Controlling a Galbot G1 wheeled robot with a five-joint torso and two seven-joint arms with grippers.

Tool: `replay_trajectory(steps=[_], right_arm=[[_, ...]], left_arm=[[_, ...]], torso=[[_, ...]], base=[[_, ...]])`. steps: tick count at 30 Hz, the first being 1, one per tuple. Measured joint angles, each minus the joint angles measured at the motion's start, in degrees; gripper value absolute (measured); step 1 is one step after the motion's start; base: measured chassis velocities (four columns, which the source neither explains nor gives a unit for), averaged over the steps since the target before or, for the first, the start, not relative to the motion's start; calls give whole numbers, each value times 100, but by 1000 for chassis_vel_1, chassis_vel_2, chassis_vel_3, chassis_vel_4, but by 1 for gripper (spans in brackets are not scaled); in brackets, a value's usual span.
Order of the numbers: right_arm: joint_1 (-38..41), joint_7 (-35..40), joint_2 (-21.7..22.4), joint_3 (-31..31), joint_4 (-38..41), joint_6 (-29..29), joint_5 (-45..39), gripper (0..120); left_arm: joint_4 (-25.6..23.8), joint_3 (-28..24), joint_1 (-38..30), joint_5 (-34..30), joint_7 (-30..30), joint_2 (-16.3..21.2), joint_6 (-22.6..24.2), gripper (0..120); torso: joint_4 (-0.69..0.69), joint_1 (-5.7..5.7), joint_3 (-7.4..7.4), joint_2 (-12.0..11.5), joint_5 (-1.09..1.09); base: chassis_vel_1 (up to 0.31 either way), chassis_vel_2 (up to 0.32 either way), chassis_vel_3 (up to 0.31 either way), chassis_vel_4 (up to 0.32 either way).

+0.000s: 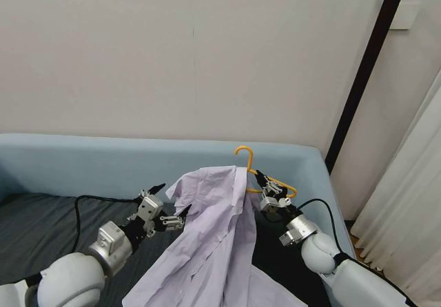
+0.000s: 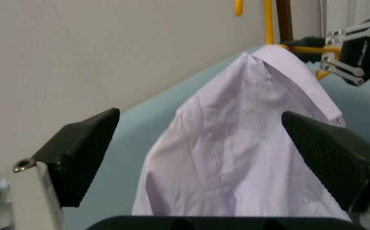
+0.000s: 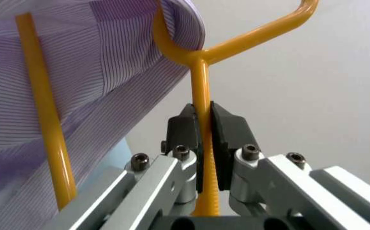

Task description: Pick up the clothes from the sofa and hang them on the clothes hanger.

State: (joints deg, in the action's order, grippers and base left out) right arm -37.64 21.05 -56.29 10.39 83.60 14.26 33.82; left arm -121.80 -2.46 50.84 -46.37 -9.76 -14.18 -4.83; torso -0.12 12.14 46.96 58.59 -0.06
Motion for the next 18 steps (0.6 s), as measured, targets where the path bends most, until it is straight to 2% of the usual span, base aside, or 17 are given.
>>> replay_trajectory(steps=[1, 3, 4, 5, 6, 7, 10, 12, 13, 16, 17, 18], right_arm=[[140, 1, -99, 125, -119, 82, 86, 4], [320, 0, -219, 264, -248, 182, 185, 4], [367, 1, -231, 303, -212, 177, 179, 4], [350, 1, -208, 273, -197, 176, 179, 4], [322, 1, -187, 248, -186, 176, 180, 4], [322, 1, -187, 248, -186, 176, 180, 4], [249, -2, -148, 200, -152, 194, 229, 4], [203, -3, -126, 161, -98, 204, 265, 4], [203, -3, -126, 161, -98, 204, 265, 4], [163, -4, -98, 110, -51, 209, 328, 4], [150, -4, -89, 88, -43, 213, 350, 4], [150, -4, -89, 88, -43, 213, 350, 4]], left_arm=[[174, 25, -95, -74, 240, 74, -129, 100], [656, 2, -404, -172, 742, 149, -408, 100], [1234, -417, -1126, -460, 1341, 90, -586, 100], [1488, -851, -1578, -562, 1574, 21, -669, 100], [1638, -1223, -1916, -618, 1741, -42, -717, 100], [1638, -1223, -1916, -618, 1741, -42, -717, 100], [2063, -2283, -3120, -837, 2205, -352, -783, 100], [2420, -3198, -4168, -1013, 2600, -699, -822, 100], [2420, -3198, -4168, -1013, 2600, -699, -822, 100], [2781, -4386, -5381, -1321, 3101, -1061, -842, 100], [2951, -4743, -5795, -1442, 3453, -1176, -843, 100], [2951, -4743, -5795, -1442, 3453, -1176, -843, 100]], torso=[[4, 0, 1, 0, 4], [11, 1, 2, -1, -1], [6, 1, 1, -1, -2], [3, 1, 0, -1, 2], [4, 0, 1, -1, 0], [4, 0, 1, -1, 0], [4, 1, 1, -1, 2], [4, 1, 1, -2, -1], [4, 1, 1, -2, -1], [2, 1, 1, -2, 4], [1, 2, 2, -2, 2], [1, 2, 2, -2, 2]], base=[[0, 0, 0, 0], [0, 0, 0, 0], [0, 0, 0, 0], [0, 0, 0, 0], [0, 0, 0, 0], [0, 0, 0, 0], [0, 0, 0, 0], [0, 0, 0, 0], [0, 0, 0, 0], [0, 0, 0, 0], [0, 0, 0, 0], [0, 0, 0, 0]])
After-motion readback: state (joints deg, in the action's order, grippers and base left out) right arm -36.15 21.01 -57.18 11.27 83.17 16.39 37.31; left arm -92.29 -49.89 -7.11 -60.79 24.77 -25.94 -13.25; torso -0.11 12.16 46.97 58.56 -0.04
